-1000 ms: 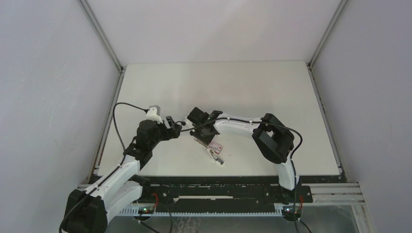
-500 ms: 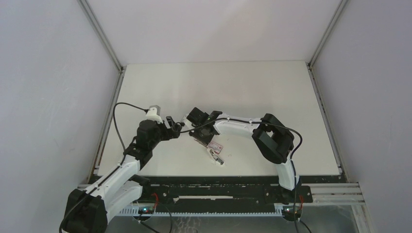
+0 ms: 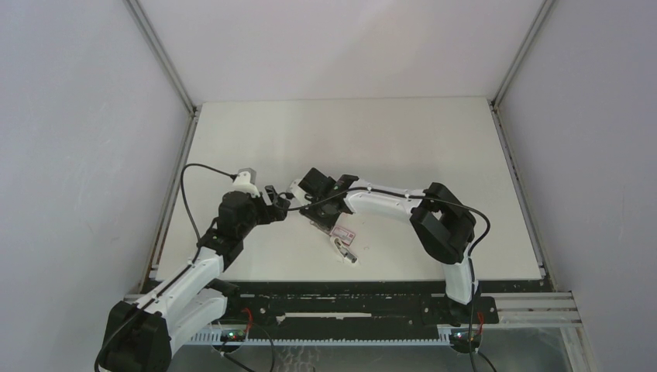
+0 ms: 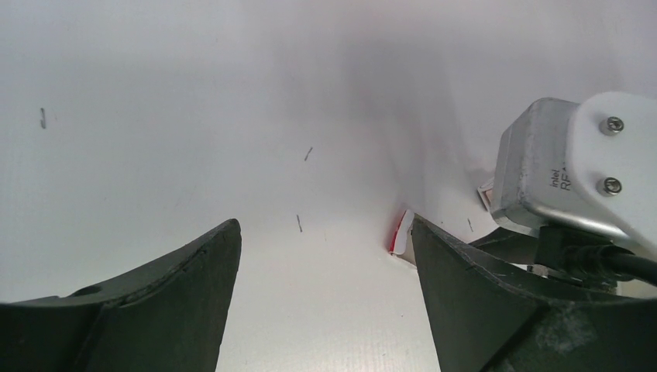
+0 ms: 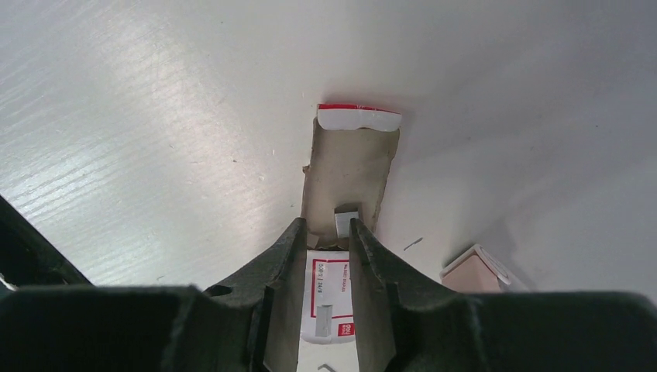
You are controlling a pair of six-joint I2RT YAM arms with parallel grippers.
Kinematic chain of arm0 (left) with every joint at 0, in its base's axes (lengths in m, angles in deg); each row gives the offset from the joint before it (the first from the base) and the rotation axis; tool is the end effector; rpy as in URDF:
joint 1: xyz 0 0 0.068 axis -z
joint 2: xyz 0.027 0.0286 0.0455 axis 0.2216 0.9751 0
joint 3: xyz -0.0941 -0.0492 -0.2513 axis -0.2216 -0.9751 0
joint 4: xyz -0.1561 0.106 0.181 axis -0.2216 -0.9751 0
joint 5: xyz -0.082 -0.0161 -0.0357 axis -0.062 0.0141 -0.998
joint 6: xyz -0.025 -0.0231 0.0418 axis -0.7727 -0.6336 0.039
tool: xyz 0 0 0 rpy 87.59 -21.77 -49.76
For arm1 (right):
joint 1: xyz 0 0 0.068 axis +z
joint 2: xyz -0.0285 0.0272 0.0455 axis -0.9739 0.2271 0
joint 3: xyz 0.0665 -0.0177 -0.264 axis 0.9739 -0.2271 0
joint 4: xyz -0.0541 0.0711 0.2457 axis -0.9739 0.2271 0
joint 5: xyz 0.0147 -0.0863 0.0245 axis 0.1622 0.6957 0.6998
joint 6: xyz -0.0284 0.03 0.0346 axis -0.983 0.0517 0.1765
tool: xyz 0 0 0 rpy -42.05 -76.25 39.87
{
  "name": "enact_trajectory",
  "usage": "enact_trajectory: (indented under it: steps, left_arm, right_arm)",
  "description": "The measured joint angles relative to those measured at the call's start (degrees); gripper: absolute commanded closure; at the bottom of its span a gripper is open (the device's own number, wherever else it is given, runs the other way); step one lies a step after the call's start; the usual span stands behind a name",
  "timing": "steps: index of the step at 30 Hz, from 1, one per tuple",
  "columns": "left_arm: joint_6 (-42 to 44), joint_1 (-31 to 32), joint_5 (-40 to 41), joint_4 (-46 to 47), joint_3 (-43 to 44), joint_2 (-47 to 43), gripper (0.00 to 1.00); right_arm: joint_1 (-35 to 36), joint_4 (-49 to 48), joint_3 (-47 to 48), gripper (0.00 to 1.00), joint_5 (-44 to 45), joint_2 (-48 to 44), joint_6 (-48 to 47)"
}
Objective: Load the staples into the stapler
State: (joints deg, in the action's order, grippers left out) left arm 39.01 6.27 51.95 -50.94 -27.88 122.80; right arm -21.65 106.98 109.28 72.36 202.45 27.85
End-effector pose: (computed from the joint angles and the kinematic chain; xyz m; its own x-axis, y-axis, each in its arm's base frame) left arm 0.1828 -0.0633 0.1991 -0.5073 -0.2938 -0.8101 0.1159 0.9083 -0.4020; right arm 0.2321 0.3380 0.1864 -0.4063 -0.8144 -0.4143 -0.8946 0.4469 -0.0012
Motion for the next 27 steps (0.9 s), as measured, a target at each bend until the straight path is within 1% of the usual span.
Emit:
enact_trajectory:
  steps: [27]
  left_arm:
    - [-0.22,-2.14,2.16,-0.15,-0.87,-0.31,0.14]
  right_arm:
    - [-0.74,0.0,-1.14,0.75,-0.17,1.95,-1.14]
